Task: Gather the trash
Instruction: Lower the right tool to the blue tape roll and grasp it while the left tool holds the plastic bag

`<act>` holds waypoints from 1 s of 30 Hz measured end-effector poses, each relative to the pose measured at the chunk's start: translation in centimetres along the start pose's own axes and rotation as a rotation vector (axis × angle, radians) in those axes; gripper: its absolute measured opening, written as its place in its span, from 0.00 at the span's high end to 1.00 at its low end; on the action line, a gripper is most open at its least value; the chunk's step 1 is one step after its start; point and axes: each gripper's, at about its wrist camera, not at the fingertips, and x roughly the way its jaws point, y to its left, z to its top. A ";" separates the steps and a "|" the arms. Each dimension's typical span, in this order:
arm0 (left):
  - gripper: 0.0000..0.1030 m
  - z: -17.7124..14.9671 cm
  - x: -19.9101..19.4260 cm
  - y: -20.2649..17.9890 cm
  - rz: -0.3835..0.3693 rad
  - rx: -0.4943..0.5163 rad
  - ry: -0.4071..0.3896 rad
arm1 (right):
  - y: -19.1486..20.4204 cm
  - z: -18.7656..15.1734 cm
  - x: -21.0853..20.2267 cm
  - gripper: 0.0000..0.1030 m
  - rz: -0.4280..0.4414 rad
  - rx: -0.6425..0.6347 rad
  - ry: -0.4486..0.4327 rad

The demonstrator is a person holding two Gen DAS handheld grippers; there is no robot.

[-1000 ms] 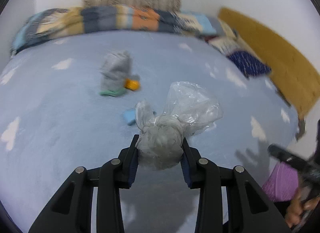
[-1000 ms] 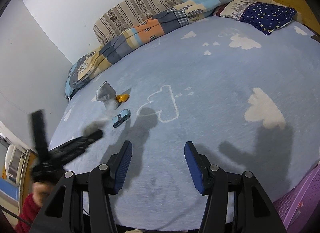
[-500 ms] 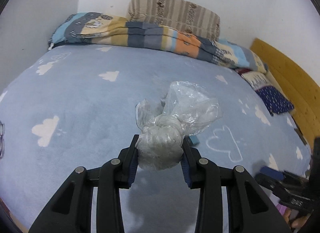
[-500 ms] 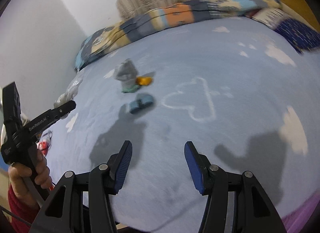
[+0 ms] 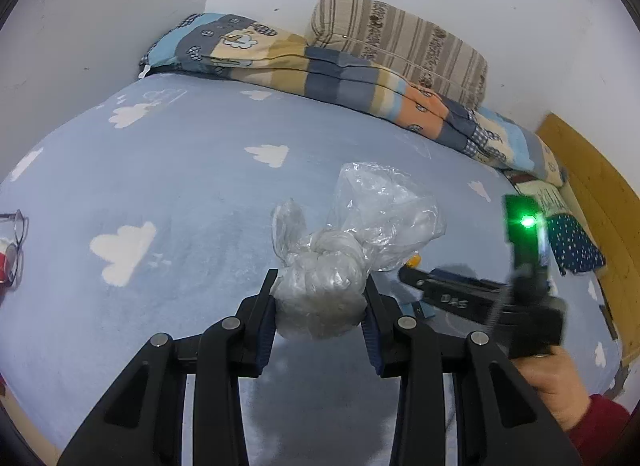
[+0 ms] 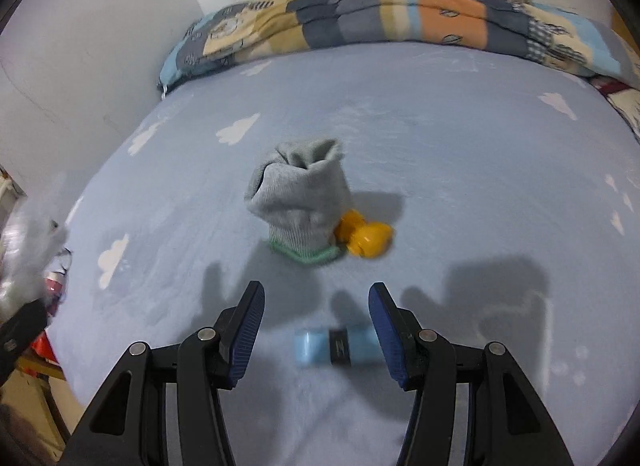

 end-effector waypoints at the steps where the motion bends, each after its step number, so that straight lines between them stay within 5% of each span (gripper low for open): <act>1: 0.65 0.1 0.0 0.0 -0.003 -0.003 0.002 | 0.0 0.2 0.6 0.44 -0.001 -0.002 0.013; 8: 0.65 0.0 0.0 -0.1 -0.013 0.004 0.004 | -1.0 -1.0 3.0 0.44 0.041 0.009 0.112; 17: 0.65 -0.2 0.3 -0.3 -0.008 0.014 0.020 | -0.8 -3.4 -0.6 0.39 0.117 -0.095 0.162; 22: 0.65 -0.3 0.5 0.1 -0.006 0.004 0.029 | 0.8 -4.7 -0.7 0.38 0.062 -0.216 0.193; 30: 0.65 -0.3 0.6 -0.2 -0.014 0.015 0.032 | 3.9 -6.2 0.0 0.38 -0.150 -0.651 0.194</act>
